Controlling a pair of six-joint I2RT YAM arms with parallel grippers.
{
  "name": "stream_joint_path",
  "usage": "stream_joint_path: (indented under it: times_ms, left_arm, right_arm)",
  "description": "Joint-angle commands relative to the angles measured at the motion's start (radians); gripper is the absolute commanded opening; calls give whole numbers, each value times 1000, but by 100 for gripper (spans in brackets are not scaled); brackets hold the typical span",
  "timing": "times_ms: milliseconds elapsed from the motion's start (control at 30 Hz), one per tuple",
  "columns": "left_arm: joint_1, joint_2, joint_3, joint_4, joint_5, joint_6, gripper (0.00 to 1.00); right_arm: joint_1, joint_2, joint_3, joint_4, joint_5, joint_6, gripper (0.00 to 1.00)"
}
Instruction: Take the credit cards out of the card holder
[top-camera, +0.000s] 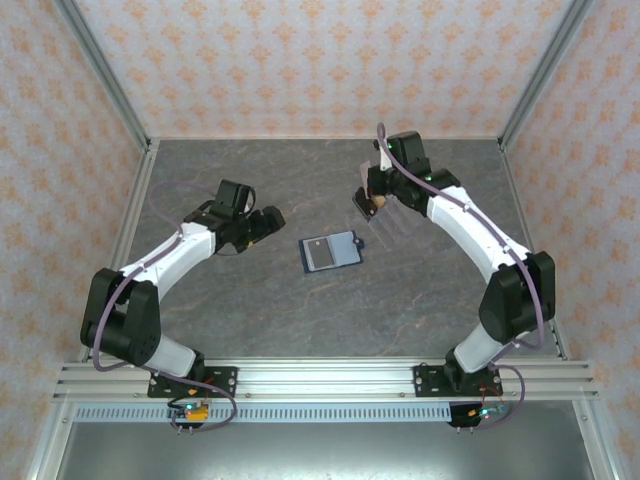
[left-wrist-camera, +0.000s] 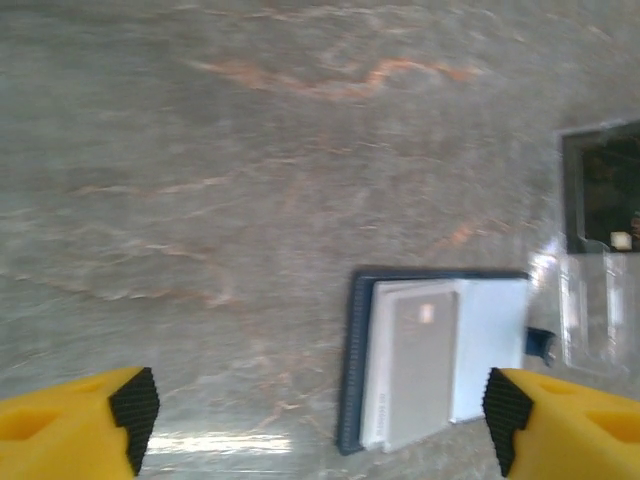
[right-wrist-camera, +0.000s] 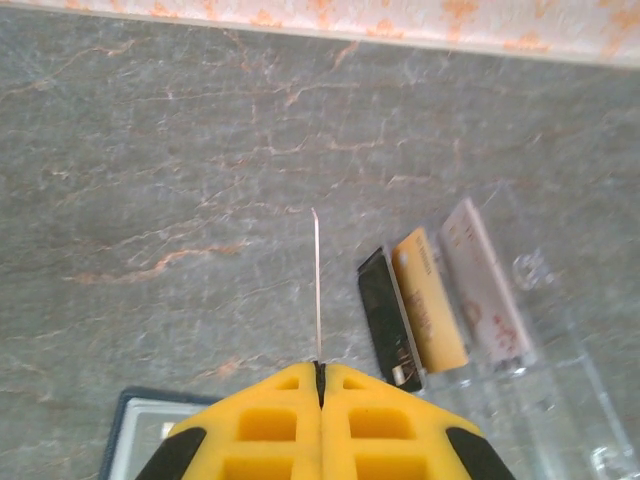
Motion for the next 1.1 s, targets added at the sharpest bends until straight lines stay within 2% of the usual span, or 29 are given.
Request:
stream_joint_path:
  times_ms: [0, 100, 333, 600, 1067]
  left_arm:
    - [7, -36, -23, -74, -78, 41, 94]
    - [11, -52, -30, -85, -94, 52, 100]
    - [14, -60, -38, -100, -99, 50, 100]
    - [14, -64, -44, -101, -82, 50, 100]
    - [15, -64, -50, -94, -62, 41, 100]
  right_arm:
    - [-20, 67, 76, -106, 65, -151, 0]
    - [-44, 125, 159, -162, 58, -205, 0]
    - [-91, 289, 336, -277, 43, -286, 0]
    - [-95, 428, 486, -411, 48, -393, 0]
    - [-96, 499, 544, -450, 97, -421, 0]
